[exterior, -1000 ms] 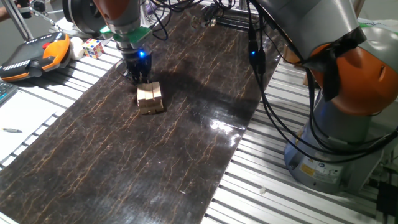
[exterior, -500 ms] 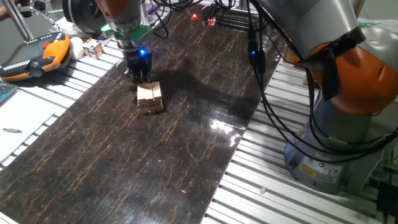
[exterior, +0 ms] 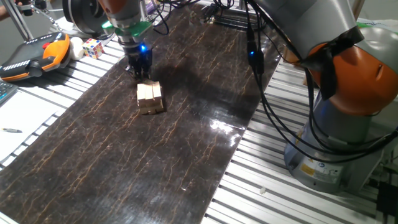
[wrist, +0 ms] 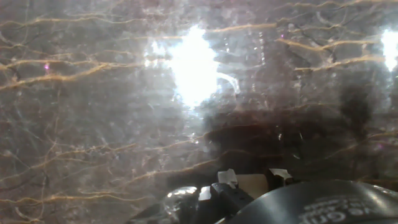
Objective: Play Jenga
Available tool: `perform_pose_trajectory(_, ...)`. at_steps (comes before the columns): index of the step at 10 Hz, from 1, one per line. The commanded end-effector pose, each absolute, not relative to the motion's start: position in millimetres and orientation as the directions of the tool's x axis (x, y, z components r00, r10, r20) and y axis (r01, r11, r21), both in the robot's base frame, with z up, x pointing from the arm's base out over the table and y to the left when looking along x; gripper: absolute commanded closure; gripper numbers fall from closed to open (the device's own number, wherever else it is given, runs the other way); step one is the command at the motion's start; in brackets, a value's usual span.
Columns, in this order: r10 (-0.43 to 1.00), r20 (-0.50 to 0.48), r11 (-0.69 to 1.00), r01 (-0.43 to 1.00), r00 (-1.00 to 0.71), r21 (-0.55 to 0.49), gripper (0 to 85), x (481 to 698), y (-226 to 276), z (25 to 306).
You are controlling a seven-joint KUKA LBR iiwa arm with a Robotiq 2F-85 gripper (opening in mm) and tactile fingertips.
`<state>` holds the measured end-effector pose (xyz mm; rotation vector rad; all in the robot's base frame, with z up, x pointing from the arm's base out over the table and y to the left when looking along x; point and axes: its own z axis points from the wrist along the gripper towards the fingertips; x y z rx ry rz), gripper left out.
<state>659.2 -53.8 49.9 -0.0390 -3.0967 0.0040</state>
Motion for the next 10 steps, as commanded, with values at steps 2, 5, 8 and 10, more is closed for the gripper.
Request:
perform_pose_trajectory(2, 0.019, 0.042, 1.000, 0.019, -0.999, -0.002, 44.7, 661.5, -59.3, 54.3)
perform_pose_trajectory(5, 0.034, 0.060, 0.999, 0.035, -0.998, 0.013, 42.3, 661.3, -52.9, 71.1)
perform_pose_trajectory(8, -0.005, 0.082, 0.999, -0.002, -0.997, 0.040, 54.0, 648.5, -50.7, 108.5)
perform_pose_trajectory(10, -0.034, 0.104, 0.998, -0.028, -0.994, 0.061, 70.0, 634.9, -47.8, 132.8)
